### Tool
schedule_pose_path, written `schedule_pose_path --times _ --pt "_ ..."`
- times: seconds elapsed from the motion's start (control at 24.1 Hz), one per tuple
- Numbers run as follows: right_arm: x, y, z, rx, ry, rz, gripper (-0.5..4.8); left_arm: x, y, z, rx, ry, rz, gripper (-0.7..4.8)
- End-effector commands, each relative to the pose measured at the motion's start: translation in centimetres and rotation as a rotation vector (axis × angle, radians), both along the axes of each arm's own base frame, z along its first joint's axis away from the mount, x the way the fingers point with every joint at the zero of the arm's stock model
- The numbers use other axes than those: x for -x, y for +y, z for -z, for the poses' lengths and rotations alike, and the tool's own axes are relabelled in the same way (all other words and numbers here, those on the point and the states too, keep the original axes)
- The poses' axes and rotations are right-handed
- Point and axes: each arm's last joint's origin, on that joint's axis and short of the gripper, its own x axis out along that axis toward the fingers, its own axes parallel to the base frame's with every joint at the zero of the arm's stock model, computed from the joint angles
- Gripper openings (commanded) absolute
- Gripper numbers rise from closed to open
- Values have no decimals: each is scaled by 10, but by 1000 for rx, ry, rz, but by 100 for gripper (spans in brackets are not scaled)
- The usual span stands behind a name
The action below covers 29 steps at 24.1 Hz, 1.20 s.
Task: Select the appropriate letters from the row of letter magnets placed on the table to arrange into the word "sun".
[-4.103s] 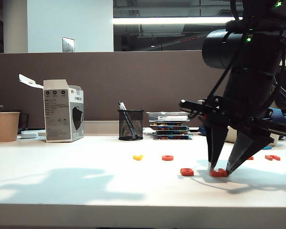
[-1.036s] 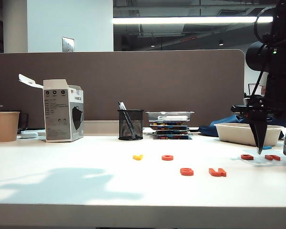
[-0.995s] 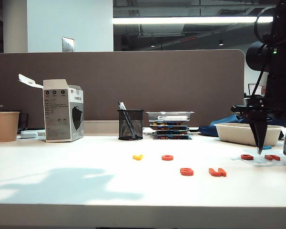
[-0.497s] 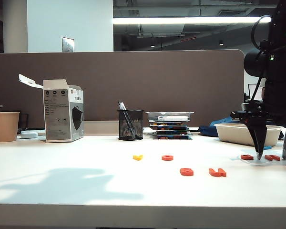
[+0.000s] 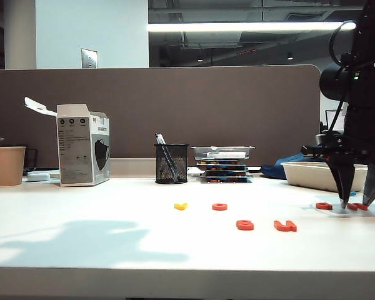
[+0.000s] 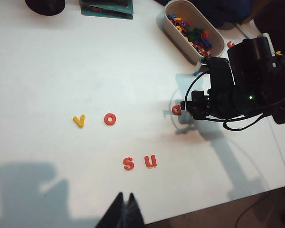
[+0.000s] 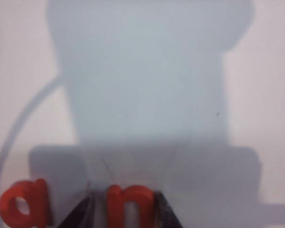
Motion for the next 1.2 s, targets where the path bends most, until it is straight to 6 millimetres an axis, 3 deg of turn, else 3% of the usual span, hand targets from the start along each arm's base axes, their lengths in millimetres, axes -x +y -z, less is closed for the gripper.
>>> schedule_pose_path --times 0.04,0.25,0.33,1.2 --pt "5 0 12 7 78 -3 144 0 1 -2 7 -10 0 -4" --pt "6 0 12 8 83 -3 138 0 1 -2 7 -10 0 -4" --pt "6 0 12 8 83 -3 89 0 1 -2 7 -10 0 -5" --pt "4 0 12 5 67 -2 89 0 1 -2 6 -9 0 -5"
